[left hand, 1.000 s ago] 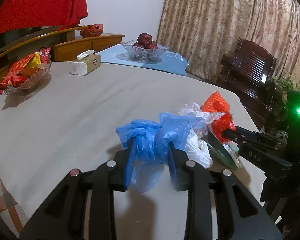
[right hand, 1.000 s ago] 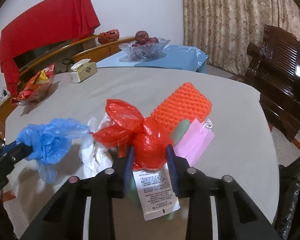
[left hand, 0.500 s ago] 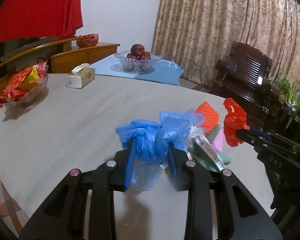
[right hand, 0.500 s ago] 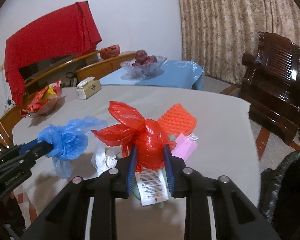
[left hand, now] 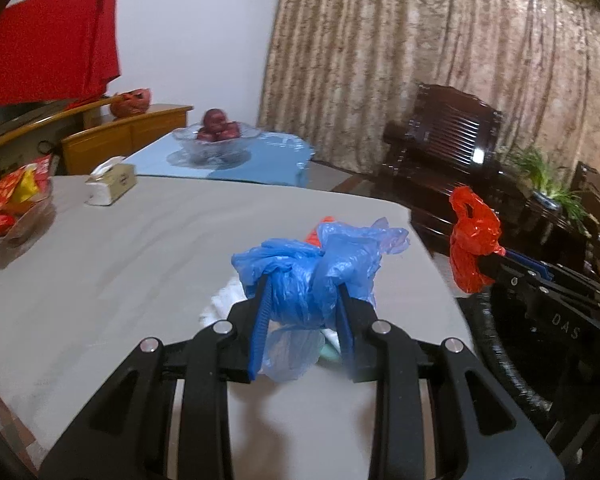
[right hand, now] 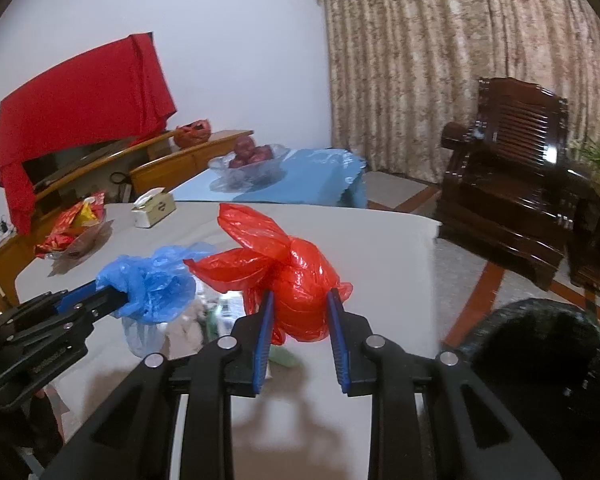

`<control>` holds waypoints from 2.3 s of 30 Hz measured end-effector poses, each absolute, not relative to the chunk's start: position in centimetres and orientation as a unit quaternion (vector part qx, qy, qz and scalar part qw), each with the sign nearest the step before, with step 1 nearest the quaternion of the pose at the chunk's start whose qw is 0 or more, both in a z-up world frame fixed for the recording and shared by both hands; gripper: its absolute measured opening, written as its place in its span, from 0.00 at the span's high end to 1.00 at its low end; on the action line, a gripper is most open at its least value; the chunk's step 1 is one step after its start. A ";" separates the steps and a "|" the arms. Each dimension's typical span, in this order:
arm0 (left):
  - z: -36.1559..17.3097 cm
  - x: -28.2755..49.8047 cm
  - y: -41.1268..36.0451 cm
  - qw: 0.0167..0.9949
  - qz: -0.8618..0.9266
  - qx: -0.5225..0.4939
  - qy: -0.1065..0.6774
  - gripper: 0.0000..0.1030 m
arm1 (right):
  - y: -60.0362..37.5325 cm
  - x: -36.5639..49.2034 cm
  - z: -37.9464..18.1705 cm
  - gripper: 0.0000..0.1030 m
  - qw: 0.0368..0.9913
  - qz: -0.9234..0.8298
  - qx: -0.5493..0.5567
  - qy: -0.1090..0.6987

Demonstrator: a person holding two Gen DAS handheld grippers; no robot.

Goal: Collect trash
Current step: 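Carry the blue and red bags over the bin and open both tools, then move both open tools back from the bin to the trash pile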

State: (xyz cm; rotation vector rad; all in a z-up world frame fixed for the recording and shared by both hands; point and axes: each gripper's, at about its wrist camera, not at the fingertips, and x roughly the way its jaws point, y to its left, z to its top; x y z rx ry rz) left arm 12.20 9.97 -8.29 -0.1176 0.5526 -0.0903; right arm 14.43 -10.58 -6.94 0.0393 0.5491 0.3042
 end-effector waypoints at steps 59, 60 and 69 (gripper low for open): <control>-12.8 14.0 -17.4 0.891 -0.317 0.006 0.325 0.16 | -36.8 2.5 -10.8 0.06 0.943 -0.136 0.083 0.291; -12.5 13.7 -16.5 0.897 -0.307 0.006 0.318 0.13 | -36.6 2.4 -10.5 0.06 0.945 -0.130 0.087 0.287; -9.6 12.4 -8.0 0.933 -0.217 -0.001 0.287 0.10 | -31.6 3.9 -8.4 0.06 0.958 -0.065 0.082 0.266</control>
